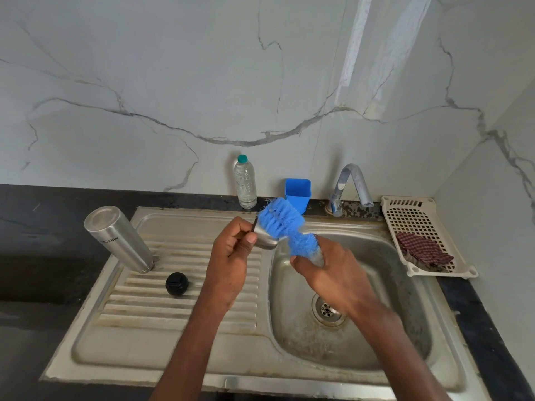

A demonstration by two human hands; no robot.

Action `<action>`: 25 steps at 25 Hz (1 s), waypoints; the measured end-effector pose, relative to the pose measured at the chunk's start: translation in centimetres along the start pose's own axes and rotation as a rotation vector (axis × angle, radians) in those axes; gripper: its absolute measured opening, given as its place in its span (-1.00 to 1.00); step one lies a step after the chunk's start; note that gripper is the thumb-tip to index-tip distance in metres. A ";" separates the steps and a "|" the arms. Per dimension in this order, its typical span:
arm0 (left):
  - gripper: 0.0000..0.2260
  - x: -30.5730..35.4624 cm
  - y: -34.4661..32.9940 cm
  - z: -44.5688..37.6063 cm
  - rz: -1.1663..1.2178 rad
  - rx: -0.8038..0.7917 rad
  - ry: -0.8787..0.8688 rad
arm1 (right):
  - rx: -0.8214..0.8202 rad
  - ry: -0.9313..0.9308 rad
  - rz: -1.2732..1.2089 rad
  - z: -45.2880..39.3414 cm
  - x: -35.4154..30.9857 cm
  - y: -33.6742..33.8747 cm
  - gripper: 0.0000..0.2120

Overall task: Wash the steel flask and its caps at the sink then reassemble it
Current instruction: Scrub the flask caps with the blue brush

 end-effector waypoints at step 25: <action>-0.80 -1.0 -1.8 1.0 0.693 0.246 0.640 | 0.218 0.144 0.131 1.9 -1.0 -2.2 -0.86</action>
Point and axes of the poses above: each hand's wrist, its own z-axis away from the middle knuckle, its own y-axis out of the back of the hand, x = y × z, the point moved 5 cm from there along -z, towards the middle knuckle, and after that the axes turned 8 degrees about x, right-handed, at the moved point
